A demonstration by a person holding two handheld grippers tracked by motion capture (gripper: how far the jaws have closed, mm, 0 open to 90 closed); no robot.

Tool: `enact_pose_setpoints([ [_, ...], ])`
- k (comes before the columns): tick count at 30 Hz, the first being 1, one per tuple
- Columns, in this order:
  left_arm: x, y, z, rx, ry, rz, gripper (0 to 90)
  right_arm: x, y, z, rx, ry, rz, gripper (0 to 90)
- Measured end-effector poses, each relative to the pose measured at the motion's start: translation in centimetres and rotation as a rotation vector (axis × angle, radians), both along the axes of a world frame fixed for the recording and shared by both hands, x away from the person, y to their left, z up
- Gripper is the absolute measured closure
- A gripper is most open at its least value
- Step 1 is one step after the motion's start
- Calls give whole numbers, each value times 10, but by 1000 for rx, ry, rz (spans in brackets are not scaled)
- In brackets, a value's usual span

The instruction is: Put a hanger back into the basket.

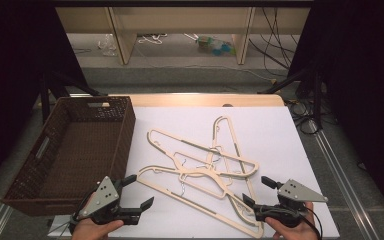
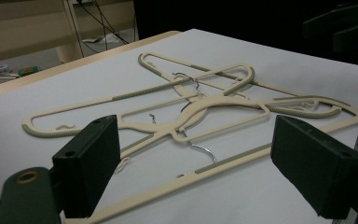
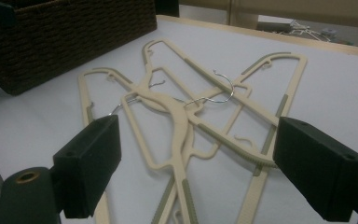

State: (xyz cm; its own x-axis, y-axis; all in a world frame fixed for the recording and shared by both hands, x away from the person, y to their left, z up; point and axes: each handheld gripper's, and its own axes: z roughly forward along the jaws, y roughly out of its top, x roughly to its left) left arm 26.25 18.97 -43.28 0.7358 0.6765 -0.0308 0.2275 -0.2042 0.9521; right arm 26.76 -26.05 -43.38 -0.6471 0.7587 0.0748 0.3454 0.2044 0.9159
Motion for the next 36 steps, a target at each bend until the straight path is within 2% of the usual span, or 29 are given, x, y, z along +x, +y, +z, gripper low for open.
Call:
enact_pose_setpoints([
  [1,0,0,0,0,0,0,158,0,1,-1,17,-6,5,161],
  [4,0,0,0,0,0,0,158,0,1,0,16,-9,6,161],
  [5,0,0,0,0,0,-1,158,0,0,1,-2,2,6,161],
  [6,0,0,0,1,0,-1,158,0,1,-1,14,-9,6,161],
  [10,0,0,0,1,1,0,158,1,2,-1,11,1,18,166],
  [11,0,-1,0,-5,8,1,158,0,0,1,-16,17,11,172],
  [12,0,-1,0,-3,8,0,158,0,1,0,-11,26,10,178],
  [13,1,-1,-1,-4,1,-7,158,-1,0,1,-30,51,17,183],
  [14,1,-1,-1,0,-1,-11,158,1,1,-1,-15,44,29,183],
  [15,0,-1,0,6,3,-7,157,1,2,-1,-26,54,29,187],
  [16,0,-1,0,4,3,-8,158,2,3,-3,-8,56,38,200],
  [17,0,-1,0,6,4,-6,158,2,2,-2,-40,65,38,211],
  [18,0,-1,0,7,5,-6,158,1,2,-1,-52,96,39,215],
  [19,0,-2,-1,0,9,-9,158,3,4,-4,-31,88,51,217],
  [20,0,-2,-1,0,12,-7,158,4,3,-2,-53,115,62,221],
  [21,0,-2,-1,1,12,-7,158,5,4,-3,-58,114,67,225],
  [24,0,-2,-1,0,12,-8,157,9,4,-2,-82,155,73,238],
  [27,0,-2,-1,1,13,-8,158,15,4,0,-107,178,72,256],
  [30,0,-3,-1,0,14,-10,157,23,3,1,-127,233,93,274],
  [31,0,-3,-1,1,14,-10,157,27,3,0,-139,249,115,289],
  [36,0,-3,-1,0,14,-11,157,40,5,-4,-176,344,143,337],
])
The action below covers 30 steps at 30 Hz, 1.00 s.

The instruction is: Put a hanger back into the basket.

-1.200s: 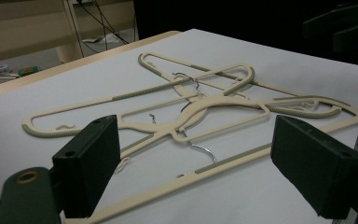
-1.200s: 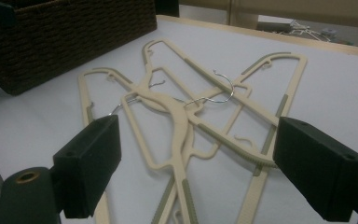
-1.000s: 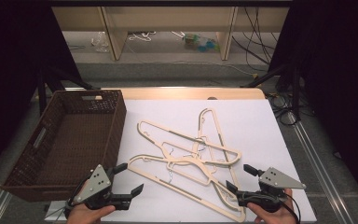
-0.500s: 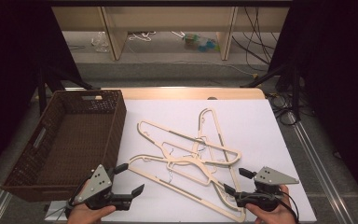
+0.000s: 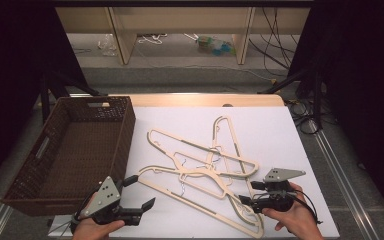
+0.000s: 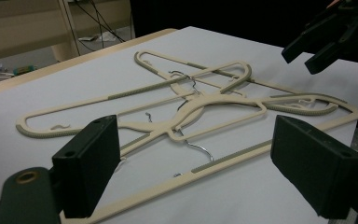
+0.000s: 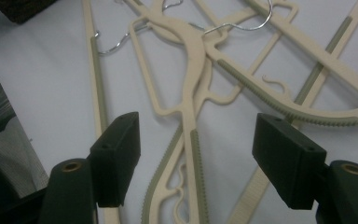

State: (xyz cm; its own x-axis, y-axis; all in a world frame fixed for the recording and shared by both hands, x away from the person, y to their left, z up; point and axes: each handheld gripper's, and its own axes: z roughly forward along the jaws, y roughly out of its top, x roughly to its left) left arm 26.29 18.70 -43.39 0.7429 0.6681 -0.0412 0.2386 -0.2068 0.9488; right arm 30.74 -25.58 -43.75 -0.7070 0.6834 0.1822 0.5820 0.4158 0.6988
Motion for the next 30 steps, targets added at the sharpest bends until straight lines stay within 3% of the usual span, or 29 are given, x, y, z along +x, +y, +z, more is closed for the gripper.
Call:
enact_pose_setpoints([
  [6,0,0,0,9,-8,-6,157,13,8,-9,-29,82,30,403],
  [7,0,0,0,9,-8,-6,158,15,9,-9,-52,109,47,421],
  [8,0,0,0,9,-8,-6,158,18,11,-13,-50,98,60,438],
  [10,1,0,0,8,-8,-7,157,22,14,-14,-69,145,68,461],
  [21,0,-1,0,1,1,-11,157,43,28,-27,-132,250,126,577],
  [30,0,-1,0,4,-3,-12,158,47,33,-29,-175,268,141,665],
])
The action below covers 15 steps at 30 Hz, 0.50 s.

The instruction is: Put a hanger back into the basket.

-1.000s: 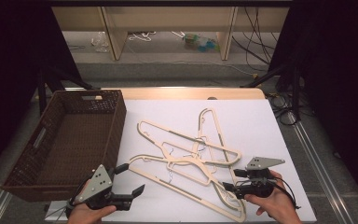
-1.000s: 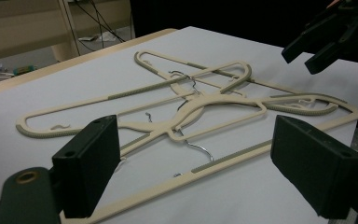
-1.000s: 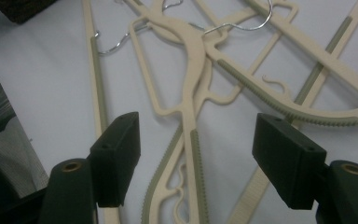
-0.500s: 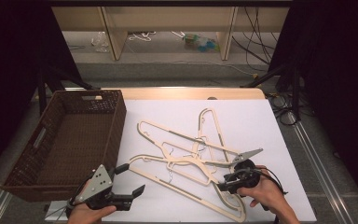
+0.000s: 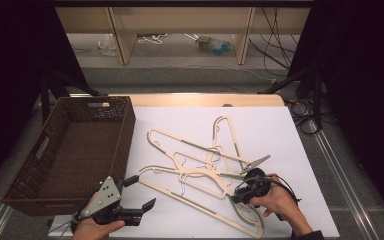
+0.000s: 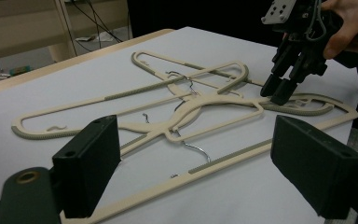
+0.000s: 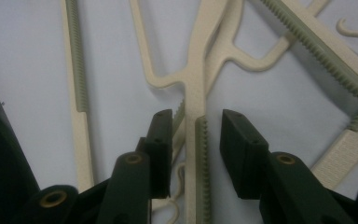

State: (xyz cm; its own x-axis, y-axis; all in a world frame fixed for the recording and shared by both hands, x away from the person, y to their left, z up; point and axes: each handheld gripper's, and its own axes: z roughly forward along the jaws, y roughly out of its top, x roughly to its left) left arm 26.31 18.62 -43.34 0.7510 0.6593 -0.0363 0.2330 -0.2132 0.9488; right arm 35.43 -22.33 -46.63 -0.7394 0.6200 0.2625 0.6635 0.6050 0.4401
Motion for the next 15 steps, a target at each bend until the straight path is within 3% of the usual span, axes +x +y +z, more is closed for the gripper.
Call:
enact_pose_setpoints([
  [6,0,-1,-1,-4,4,-1,158,-2,5,1,-24,-2,32,721],
  [7,0,0,0,9,-1,-2,158,-1,4,1,-25,2,22,791],
  [15,0,-1,0,10,1,-5,158,0,6,1,-43,-18,37,798],
])
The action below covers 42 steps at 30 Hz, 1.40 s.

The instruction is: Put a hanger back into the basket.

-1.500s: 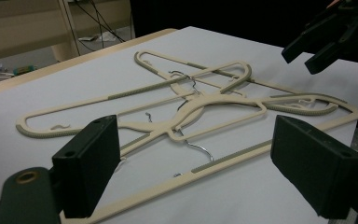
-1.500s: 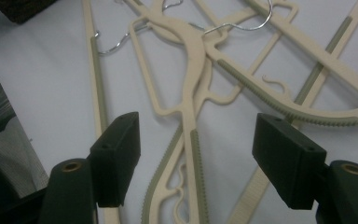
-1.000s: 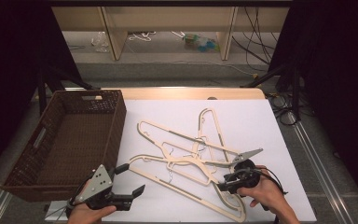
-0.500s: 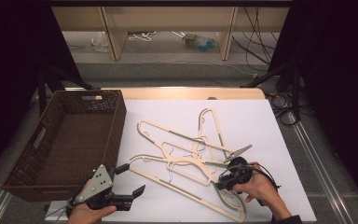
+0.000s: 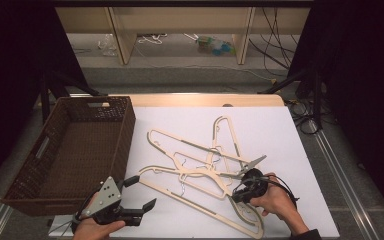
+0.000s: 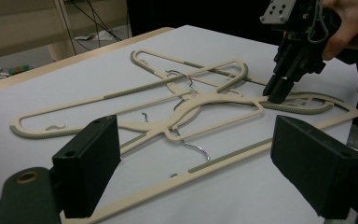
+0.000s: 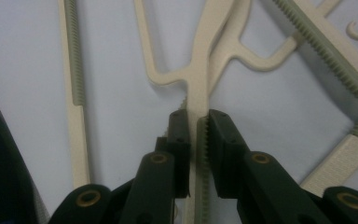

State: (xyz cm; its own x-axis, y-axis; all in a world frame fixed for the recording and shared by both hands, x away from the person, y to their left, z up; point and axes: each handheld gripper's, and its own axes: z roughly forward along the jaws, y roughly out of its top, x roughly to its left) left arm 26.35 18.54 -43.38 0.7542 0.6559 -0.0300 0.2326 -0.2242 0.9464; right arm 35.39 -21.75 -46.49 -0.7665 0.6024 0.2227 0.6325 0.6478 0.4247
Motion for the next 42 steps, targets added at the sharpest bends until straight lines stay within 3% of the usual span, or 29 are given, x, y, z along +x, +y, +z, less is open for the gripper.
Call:
enact_pose_setpoints([
  [6,2,-2,0,-11,4,-6,158,-3,1,13,-48,-68,34,799],
  [10,9,-13,-1,-14,38,-11,159,-6,2,23,-79,-132,61,800],
  [15,17,-26,-2,15,38,-25,162,-11,2,34,-88,-173,79,802],
  [18,29,-39,-5,49,70,-33,171,-14,1,39,-97,-188,82,801],
  [19,38,-47,-7,87,110,-42,175,-15,2,41,-100,-197,93,802],
  [20,38,-47,-7,87,110,-42,177,-15,2,41,-100,-197,93,802],
  [21,44,-56,-10,106,155,-33,184,-16,2,42,-104,-199,95,802],
  [22,47,-60,-12,127,173,-20,193,-17,3,43,-108,-206,97,801],
  [24,50,-65,-13,137,182,-18,199,-19,3,44,-111,-211,105,802],
  [30,71,-88,-10,181,141,-9,218,-22,4,51,-123,-236,120,802],
  [31,74,-89,-9,212,133,-22,219,-23,4,51,-125,-245,120,802],
  [34,85,-98,-12,225,168,-40,218,-27,6,55,-134,-246,128,802],
  [39,100,-110,-15,251,159,-68,249,-31,7,61,-140,-259,149,803],
  [42,107,-115,-14,269,177,-122,326,-33,8,64,-142,-272,157,803],
])
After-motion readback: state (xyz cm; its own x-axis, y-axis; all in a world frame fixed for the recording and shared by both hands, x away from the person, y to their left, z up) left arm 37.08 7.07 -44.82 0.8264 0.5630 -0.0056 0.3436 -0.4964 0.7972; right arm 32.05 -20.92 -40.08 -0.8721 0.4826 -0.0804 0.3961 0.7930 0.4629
